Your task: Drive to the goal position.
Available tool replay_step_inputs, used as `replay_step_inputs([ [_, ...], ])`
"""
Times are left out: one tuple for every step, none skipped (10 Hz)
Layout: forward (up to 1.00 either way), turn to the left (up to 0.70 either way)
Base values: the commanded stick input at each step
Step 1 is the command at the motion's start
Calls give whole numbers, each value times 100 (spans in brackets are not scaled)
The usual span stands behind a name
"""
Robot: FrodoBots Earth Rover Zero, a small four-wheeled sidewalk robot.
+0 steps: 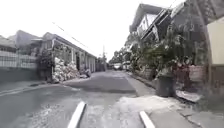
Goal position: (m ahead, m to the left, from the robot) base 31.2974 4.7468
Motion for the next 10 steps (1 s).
replay_step_inputs([
  [85, 0],
  [85, 0],
  [85, 0],
  [85, 0],
  [85, 0],
  [85, 0],
  [85, 0],
  [85, 0],
  [85, 0],
  [85, -5],
])
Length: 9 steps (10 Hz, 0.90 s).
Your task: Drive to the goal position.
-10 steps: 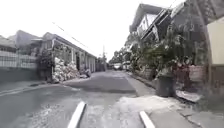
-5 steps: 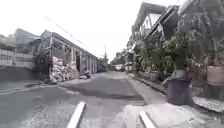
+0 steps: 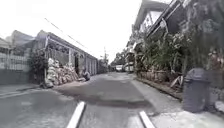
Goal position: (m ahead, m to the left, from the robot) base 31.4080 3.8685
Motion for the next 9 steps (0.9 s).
replay_step_inputs([
  [85, -34],
  [85, -34],
  [85, -33],
  [85, -9],
  [85, 0],
  [85, 0],
  [85, 4],
  [85, 7],
  [85, 2],
])
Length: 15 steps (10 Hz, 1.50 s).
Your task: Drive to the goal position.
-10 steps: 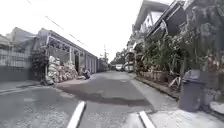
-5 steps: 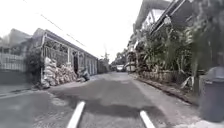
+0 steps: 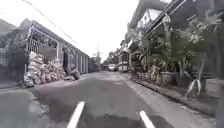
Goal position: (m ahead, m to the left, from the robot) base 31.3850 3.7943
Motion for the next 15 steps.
replay_step_inputs([
  [85, 4],
  [85, 0],
  [85, 0],
  [85, 6],
  [85, 2],
  [85, 0],
  [85, 0],
  [85, 0],
  [85, 0],
  [85, 0],
  [85, 0],
  [85, 0],
  [85, 0],
  [85, 0],
  [85, 2],
])
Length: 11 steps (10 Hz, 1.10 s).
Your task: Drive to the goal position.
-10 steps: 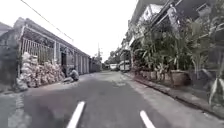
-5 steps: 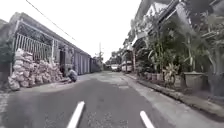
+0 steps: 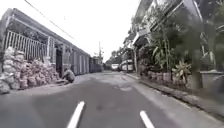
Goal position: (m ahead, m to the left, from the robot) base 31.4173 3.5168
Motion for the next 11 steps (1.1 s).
replay_step_inputs([
  [85, 2],
  [85, 0],
  [85, 0],
  [85, 0],
  [85, 0],
  [85, 0],
  [85, 0],
  [85, 0],
  [85, 0],
  [85, 0],
  [85, 0],
])
